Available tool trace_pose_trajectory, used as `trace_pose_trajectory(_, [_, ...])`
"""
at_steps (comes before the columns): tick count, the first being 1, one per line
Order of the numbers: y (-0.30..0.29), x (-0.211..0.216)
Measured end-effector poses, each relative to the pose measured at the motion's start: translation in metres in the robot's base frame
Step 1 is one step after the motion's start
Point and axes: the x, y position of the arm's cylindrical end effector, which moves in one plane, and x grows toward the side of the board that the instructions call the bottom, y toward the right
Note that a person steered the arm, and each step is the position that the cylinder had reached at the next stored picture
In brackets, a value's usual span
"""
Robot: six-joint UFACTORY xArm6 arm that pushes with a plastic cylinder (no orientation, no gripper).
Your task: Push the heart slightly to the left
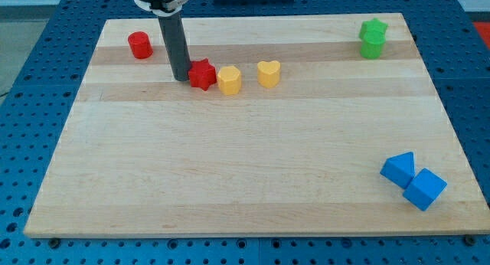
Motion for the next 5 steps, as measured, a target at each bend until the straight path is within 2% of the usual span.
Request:
trace_pose_trajectory(1, [0.0,0.007])
trace_pose_trajectory(2, [0.0,0.06])
trace_pose_trajectory(3, [0.019,0.066])
trace_pose_trajectory(4, [0.084,0.067])
trace_pose_trajectory(5, [0.126,0.068])
